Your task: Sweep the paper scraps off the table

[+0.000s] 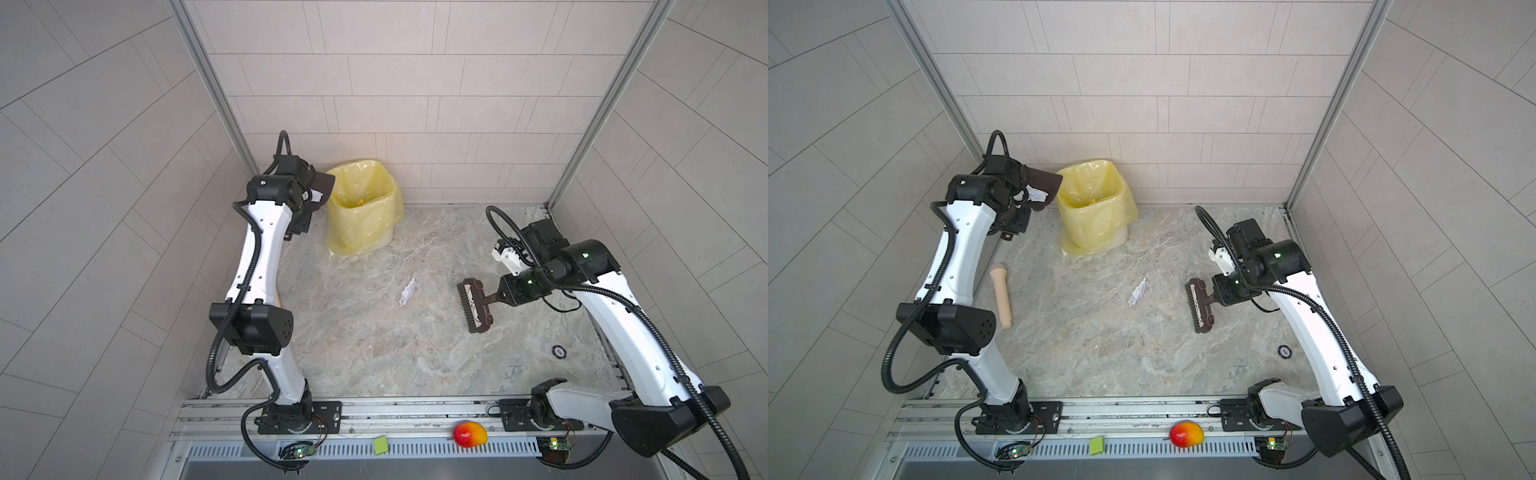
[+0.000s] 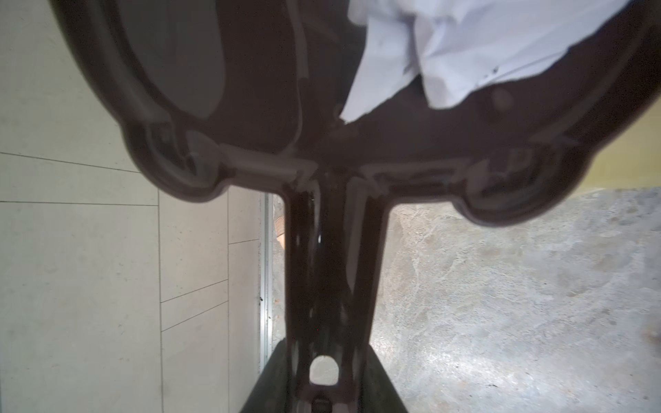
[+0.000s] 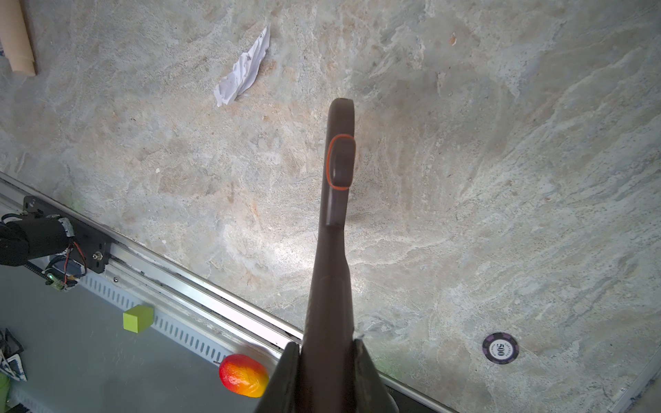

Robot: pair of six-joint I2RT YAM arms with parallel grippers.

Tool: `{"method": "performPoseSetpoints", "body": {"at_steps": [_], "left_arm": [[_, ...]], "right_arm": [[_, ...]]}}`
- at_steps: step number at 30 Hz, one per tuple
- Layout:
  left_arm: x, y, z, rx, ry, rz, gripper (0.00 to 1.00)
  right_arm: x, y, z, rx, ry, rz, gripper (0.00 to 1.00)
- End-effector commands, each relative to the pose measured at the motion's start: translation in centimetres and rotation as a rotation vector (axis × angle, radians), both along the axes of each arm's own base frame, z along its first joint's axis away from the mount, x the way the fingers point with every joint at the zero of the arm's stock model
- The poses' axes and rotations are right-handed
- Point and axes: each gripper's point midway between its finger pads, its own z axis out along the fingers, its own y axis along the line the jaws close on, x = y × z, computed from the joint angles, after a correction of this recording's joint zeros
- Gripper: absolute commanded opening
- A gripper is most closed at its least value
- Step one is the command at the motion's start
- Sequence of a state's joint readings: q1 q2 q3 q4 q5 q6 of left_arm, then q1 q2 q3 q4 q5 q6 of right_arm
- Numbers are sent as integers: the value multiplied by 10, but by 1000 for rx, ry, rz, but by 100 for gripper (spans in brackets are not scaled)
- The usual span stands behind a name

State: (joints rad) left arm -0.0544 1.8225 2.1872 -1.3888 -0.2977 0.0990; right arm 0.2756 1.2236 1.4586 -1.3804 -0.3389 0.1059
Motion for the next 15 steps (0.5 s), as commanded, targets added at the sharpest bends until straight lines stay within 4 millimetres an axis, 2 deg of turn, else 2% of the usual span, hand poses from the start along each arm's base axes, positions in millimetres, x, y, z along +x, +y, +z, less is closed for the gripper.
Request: {"method": "performPoseSetpoints", "body": {"at_steps": [1, 9, 15], "left_arm": [[-2, 2, 22, 142, -5, -23, 0], [21, -13, 22, 424, 53, -119, 0], [42, -25, 48, 690, 26, -185, 0]], "right_arm": [[0, 4, 7, 28, -7, 5, 0], [3, 8, 11, 46, 11, 11, 0], [2, 10, 12, 55, 22, 13, 0]]}}
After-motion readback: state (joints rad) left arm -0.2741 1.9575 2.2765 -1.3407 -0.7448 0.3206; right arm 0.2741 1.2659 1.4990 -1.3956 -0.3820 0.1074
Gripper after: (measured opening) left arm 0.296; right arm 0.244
